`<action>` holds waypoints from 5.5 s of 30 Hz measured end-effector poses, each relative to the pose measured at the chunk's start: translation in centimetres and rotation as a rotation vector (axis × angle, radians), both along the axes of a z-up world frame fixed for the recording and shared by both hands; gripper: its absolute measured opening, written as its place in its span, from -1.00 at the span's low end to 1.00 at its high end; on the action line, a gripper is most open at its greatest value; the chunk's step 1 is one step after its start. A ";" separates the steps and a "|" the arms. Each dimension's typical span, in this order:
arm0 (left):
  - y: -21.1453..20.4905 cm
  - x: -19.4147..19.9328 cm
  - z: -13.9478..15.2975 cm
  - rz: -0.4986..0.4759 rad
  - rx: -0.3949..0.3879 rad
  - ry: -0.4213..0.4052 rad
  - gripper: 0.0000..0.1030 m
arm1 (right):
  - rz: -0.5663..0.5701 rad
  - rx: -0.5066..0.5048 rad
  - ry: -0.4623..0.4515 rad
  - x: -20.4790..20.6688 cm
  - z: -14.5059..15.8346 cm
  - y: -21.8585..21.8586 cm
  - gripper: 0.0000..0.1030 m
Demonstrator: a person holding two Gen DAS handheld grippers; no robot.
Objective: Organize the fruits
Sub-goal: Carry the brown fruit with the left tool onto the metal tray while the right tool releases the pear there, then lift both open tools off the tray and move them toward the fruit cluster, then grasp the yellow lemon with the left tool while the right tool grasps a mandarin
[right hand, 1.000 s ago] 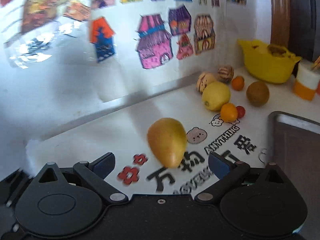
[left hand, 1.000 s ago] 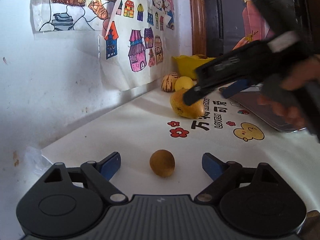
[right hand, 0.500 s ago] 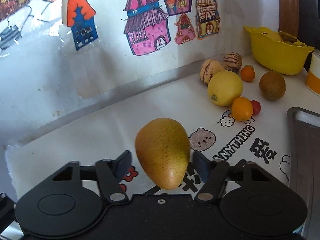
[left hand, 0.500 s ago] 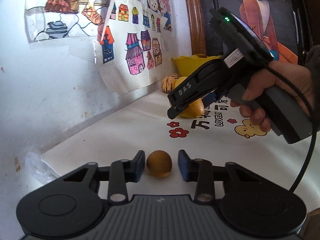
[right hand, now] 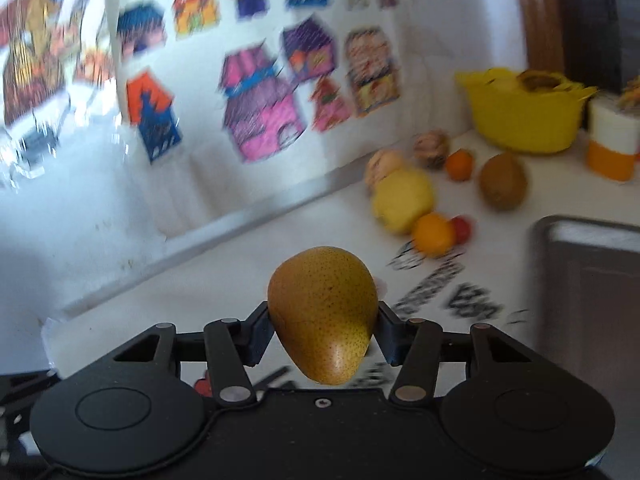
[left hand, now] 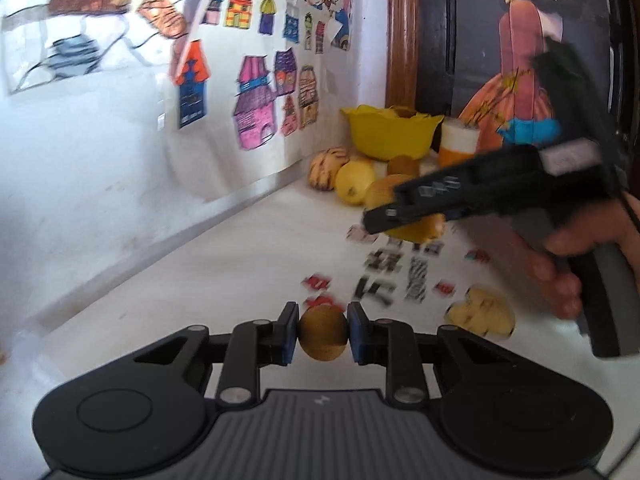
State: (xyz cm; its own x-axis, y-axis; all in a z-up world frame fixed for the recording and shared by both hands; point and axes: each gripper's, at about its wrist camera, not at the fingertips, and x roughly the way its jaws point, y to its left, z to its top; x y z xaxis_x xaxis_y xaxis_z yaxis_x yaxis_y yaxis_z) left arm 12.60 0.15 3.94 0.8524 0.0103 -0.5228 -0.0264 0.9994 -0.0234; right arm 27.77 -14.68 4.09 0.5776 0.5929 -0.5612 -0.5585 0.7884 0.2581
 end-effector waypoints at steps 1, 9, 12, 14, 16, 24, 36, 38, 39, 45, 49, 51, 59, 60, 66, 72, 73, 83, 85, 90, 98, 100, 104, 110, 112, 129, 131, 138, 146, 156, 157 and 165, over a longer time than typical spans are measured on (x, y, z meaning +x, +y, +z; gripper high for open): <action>-0.4 0.6 0.4 -0.007 -0.009 -0.005 -0.44 | -0.015 0.007 -0.009 0.0 0.4 -1.2 0.07; -5.8 5.5 2.3 -0.097 -0.088 -0.023 -0.44 | -0.217 0.024 -0.029 0.5 1.0 -12.6 0.07; -8.4 7.3 2.3 -0.143 -0.111 -0.016 -0.44 | -0.279 0.022 -0.009 0.4 -0.1 -16.1 0.07; -10.2 8.5 2.1 -0.175 -0.116 -0.012 -0.44 | -0.300 0.018 0.005 0.3 -0.9 -18.0 0.07; -11.9 9.5 1.9 -0.202 -0.110 -0.009 -0.44 | -0.313 0.016 0.021 0.1 -1.6 -19.4 0.07; -16.0 12.0 0.2 -0.260 -0.089 0.055 -0.44 | -0.313 0.015 0.019 -0.7 -3.1 -22.0 0.07; -15.9 12.2 -0.4 -0.254 -0.089 0.083 -0.34 | -0.295 -0.056 -0.063 -1.9 -3.5 -20.7 0.12; -15.6 12.1 -0.2 -0.244 -0.098 0.076 -0.13 | -0.300 -0.063 -0.104 -2.4 -3.1 -20.5 0.22; -15.4 11.9 -0.1 -0.236 -0.105 0.068 0.06 | -0.305 -0.071 -0.125 -2.7 -2.8 -20.5 0.28; -13.5 10.2 1.5 -0.181 -0.148 0.005 0.73 | -0.329 -0.102 -0.195 -4.6 -0.9 -20.1 0.71; -11.5 8.3 2.6 -0.133 -0.182 -0.052 0.99 | -0.342 -0.107 -0.226 -6.8 0.5 -19.9 0.96; -10.5 7.4 3.1 -0.116 -0.193 -0.068 0.99 | -0.345 -0.111 -0.234 -8.1 1.2 -19.6 0.99; -5.4 3.3 4.3 -0.043 -0.223 -0.104 0.99 | -0.327 -0.126 -0.204 -12.7 3.7 -17.7 0.99; -4.8 2.8 4.4 -0.033 -0.215 -0.106 0.99 | -0.321 -0.128 -0.201 -13.2 3.9 -17.4 0.99; -0.9 0.3 3.9 0.004 -0.154 -0.085 0.99 | -0.268 -0.168 -0.176 -15.8 4.6 -14.4 0.99; 2.8 -1.7 2.8 0.041 -0.132 -0.052 0.99 | -0.199 -0.211 -0.130 -17.7 3.7 -10.7 0.99; 3.4 -2.0 2.6 0.049 -0.130 -0.047 0.99 | -0.186 -0.216 -0.118 -17.8 3.3 -10.2 0.99; 7.1 -1.4 3.0 0.073 -0.097 -0.006 0.99 | -0.045 -0.237 -0.016 -16.2 3.0 -4.1 0.99; 7.5 -0.2 3.8 0.061 -0.107 -0.004 0.99 | -0.025 -0.229 -0.017 -15.0 4.3 -3.2 0.99; 7.4 3.6 5.6 -0.011 -0.129 -0.042 0.99 | -0.032 -0.208 -0.006 -10.3 6.7 -1.4 0.99; 5.4 12.1 4.8 -0.100 -0.188 -0.003 0.99 | -0.145 -0.311 -0.148 -2.7 4.5 -0.8 0.98; 4.7 14.4 4.2 -0.121 -0.182 0.005 0.99 | -0.154 -0.321 -0.168 -1.3 3.6 -1.0 0.95; 3.6 18.4 3.2 -0.150 -0.151 0.009 0.99 | -0.120 -0.327 -0.182 1.3 2.2 -0.9 0.79; 3.4 23.2 1.5 -0.167 -0.176 0.039 0.99 | -0.037 -0.342 -0.160 4.2 0.6 0.3 0.47; 3.7 24.2 1.1 -0.175 -0.207 0.047 0.98 | -0.021 -0.340 -0.152 5.3 0.3 0.6 0.40; 4.6 26.3 -1.4 -0.233 -0.327 0.083 0.81 | -0.006 -0.383 -0.104 8.0 -2.2 2.8 0.17; 4.4 26.3 -1.4 -0.235 -0.310 0.082 0.77 | -0.025 -0.389 -0.100 8.1 -2.1 2.9 0.17; 3.9 26.5 -2.1 -0.254 -0.279 0.104 0.52 | -0.065 -0.425 -0.140 8.3 -1.9 4.0 0.05; 4.6 26.7 -2.7 -0.254 -0.360 0.131 0.23 | -0.052 -0.469 -0.192 8.9 -2.8 5.2 -0.17; 5.3 27.1 -3.1 -0.242 -0.453 0.153 0.10 | -0.037 -0.507 -0.244 8.6 -3.0 5.8 -0.34; 5.4 27.1 -3.2 -0.238 -0.458 0.153 0.10 | -0.037 -0.505 -0.244 8.5 -3.0 5.7 -0.34; 4.2 25.9 -2.9 -0.237 -0.381 0.122 0.09 | -0.053 -0.470 -0.219 7.5 -2.5 3.7 -0.34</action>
State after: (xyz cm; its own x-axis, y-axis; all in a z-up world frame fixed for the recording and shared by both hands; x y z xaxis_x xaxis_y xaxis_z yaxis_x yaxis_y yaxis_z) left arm 38.50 4.36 1.00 0.7404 -0.3898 -0.5476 0.1764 0.8988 -0.4012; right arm 35.24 -10.93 1.60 0.7340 0.2724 -0.6221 -0.5157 0.8196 -0.2495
